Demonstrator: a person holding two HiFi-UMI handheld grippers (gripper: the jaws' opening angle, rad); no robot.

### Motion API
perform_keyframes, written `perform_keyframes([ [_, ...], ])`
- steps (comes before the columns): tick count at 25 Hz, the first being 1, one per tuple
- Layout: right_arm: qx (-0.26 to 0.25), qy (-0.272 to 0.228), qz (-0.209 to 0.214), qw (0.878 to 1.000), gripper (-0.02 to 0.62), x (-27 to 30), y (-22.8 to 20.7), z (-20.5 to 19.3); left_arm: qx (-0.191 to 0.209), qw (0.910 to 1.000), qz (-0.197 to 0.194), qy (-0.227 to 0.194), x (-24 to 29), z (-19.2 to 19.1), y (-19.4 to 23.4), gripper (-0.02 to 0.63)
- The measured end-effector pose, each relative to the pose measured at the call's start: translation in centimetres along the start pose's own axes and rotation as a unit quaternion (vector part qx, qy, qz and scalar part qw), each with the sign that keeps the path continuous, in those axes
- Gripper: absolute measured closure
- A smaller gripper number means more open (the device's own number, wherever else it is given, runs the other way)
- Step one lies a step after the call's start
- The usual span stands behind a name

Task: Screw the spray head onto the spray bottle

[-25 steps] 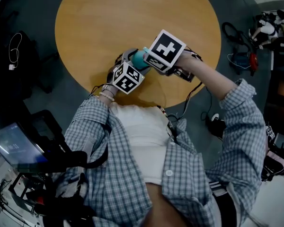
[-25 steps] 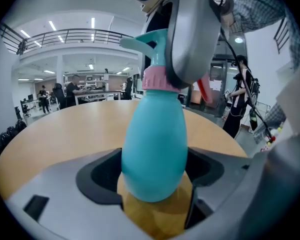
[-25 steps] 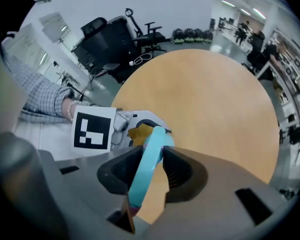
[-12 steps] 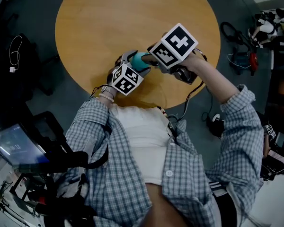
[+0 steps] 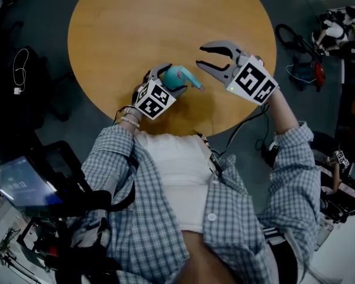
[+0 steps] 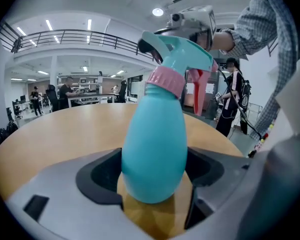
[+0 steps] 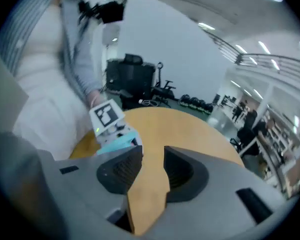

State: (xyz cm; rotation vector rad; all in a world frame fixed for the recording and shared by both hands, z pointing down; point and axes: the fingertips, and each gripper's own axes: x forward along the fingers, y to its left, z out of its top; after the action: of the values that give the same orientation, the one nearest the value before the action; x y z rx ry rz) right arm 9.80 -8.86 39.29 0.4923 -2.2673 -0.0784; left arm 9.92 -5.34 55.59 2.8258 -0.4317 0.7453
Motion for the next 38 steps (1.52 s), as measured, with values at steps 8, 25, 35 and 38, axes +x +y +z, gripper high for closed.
perform_keyframes([
  [8, -0.112, 0.036, 0.086, 0.989, 0.465, 2.9, 5.9, -3.1, 0.024, 0.9982, -0.055, -0.005, -1.0, -0.7, -0.4, 0.213],
  [25, -0.078, -0.005, 0.192, 0.978, 0.472, 6.0, 7.9, -0.3, 0.029, 0.9956, -0.089, 0.001, -2.2, -1.4, -0.8, 0.212],
  [35, 0.122, -0.083, 0.025, 0.989, 0.472, 5.9, 7.0, -0.2, 0.01, 0.9985, -0.05, -0.017, -2.0, -0.9, -0.3, 0.212],
  [38, 0.174, -0.09, -0.088, 0.977, 0.472, 5.9, 6.8, -0.4, -0.003, 0.9995, -0.023, -0.021, -2.0, -1.0, 0.0, 0.212],
])
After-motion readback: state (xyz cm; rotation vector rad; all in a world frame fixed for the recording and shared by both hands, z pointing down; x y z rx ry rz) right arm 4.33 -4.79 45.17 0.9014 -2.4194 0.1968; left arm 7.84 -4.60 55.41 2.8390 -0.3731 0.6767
